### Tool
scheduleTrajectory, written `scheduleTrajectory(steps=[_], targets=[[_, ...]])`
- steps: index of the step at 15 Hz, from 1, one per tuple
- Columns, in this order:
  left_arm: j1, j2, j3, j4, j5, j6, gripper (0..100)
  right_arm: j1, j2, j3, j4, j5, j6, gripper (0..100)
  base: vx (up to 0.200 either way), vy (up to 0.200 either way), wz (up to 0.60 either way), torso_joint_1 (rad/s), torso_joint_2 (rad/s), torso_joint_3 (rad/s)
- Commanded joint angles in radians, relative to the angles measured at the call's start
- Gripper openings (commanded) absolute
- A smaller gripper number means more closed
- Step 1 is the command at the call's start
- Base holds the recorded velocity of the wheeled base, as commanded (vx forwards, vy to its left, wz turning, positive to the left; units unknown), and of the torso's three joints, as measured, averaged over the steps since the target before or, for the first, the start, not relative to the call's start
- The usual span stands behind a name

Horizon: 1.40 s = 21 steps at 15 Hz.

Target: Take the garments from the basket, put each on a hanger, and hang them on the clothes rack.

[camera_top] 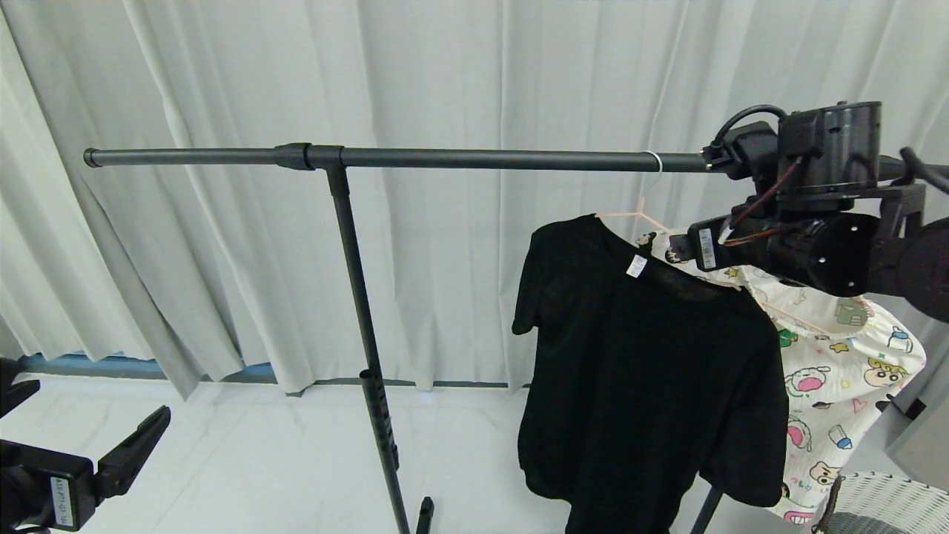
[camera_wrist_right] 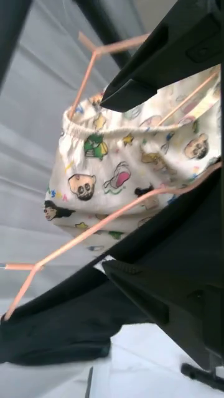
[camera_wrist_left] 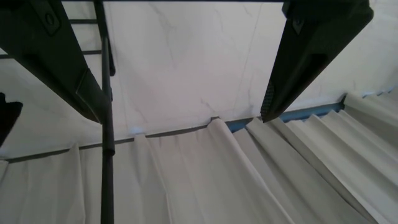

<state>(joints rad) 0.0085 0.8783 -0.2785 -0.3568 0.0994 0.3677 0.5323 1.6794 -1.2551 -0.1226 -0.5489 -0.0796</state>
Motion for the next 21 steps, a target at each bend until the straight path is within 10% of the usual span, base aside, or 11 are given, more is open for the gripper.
scheduleTrajectory(steps=[1,6,21], targets=[[0.013,-0.022,0.019,-0.001,0.020,-0.001,100,-0.009,-0.165,0.020,0.144,-0.002,-0.003,100,0.000,0.000,0.00,0.000,0.00,0.000],[0.041,-0.024,0.012,-0.001,0.125,0.000,100,-0.169,-0.359,0.137,0.212,0.004,-0.161,100,0.000,0.000,0.00,0.000,0.00,0.000],[0.196,-0.022,-0.014,-0.007,0.137,-0.001,100,-0.287,-0.418,0.215,0.189,-0.002,-0.167,100,-0.200,0.000,0.00,0.001,0.00,0.002]])
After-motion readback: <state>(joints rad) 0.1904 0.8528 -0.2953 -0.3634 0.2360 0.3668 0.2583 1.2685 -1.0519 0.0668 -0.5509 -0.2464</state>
